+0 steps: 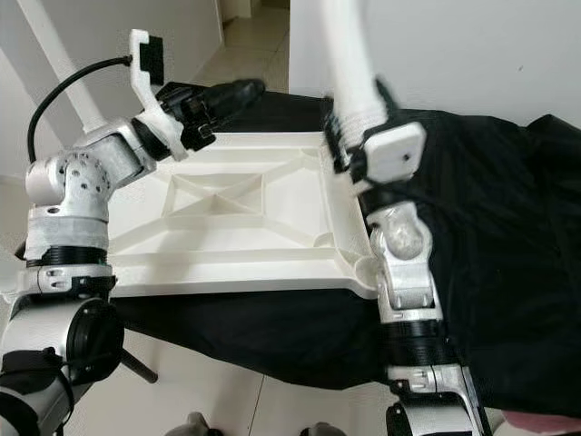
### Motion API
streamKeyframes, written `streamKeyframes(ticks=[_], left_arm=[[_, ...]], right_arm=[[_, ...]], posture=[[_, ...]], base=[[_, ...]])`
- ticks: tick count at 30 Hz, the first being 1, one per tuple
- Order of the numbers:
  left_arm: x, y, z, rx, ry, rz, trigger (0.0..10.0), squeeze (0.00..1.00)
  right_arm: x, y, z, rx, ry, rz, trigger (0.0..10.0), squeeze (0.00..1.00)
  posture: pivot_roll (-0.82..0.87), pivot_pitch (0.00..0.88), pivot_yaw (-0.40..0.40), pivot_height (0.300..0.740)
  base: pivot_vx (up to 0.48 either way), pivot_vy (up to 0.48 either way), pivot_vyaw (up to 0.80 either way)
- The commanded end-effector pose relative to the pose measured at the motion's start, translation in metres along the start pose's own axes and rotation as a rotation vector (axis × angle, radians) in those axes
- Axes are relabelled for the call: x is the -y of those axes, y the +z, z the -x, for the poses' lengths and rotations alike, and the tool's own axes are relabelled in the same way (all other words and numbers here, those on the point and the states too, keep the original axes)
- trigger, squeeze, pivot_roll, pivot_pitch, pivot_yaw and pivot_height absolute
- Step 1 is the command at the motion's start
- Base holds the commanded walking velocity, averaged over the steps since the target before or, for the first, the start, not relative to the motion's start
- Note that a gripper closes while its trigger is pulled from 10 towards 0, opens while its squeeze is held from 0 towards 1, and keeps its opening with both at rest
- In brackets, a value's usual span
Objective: Building children table
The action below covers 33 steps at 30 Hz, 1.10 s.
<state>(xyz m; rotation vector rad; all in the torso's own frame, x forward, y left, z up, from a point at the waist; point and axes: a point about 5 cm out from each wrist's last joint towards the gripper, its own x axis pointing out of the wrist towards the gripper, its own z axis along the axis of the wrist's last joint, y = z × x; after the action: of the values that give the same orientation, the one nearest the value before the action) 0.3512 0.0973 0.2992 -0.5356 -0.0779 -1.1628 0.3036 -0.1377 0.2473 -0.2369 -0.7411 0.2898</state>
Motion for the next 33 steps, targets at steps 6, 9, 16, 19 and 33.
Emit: streamKeyframes(ticks=[6, 9, 16, 19, 33], left_arm=[[0.009, -0.001, -0.011, -0.034, -0.236, 0.066, 10.0, 0.0], [0.006, -0.003, -0.017, -0.026, -0.221, 0.097, 10.0, 0.0], [0.0, -0.002, -0.029, -0.014, -0.174, 0.103, 10.0, 0.0], [-0.007, 0.005, -0.034, 0.006, -0.122, 0.092, 10.0, 0.0], [-0.025, 0.041, -0.036, 0.082, 0.069, 0.042, 10.0, 0.0]], right_arm=[[-0.022, -0.001, 0.007, -0.016, 0.102, -0.017, 10.0, 0.0], [-0.03, -0.002, 0.01, -0.029, 0.141, -0.023, 10.0, 0.0], [-0.036, -0.003, 0.013, -0.036, 0.175, -0.009, 10.0, 0.0], [-0.041, -0.003, 0.016, -0.037, 0.187, -0.008, 10.0, 0.0], [-0.049, -0.009, 0.029, -0.084, 0.202, 0.001, 10.0, 0.0]], posture=[[-0.08, 0.0, 0.016, 0.74], [-0.09, 0.0, 0.02, 0.74], [-0.08, 0.0, 0.017, 0.74], [-0.08, 0.0, 0.016, 0.74], [-0.09, 0.0, 0.026, 0.74]], base=[[0.0, 0.0, 0.0], [0.0, 0.0, 0.0], [0.0, 0.0, 0.0], [0.0, 0.0, 0.0], [0.0, 0.0, 0.0]])
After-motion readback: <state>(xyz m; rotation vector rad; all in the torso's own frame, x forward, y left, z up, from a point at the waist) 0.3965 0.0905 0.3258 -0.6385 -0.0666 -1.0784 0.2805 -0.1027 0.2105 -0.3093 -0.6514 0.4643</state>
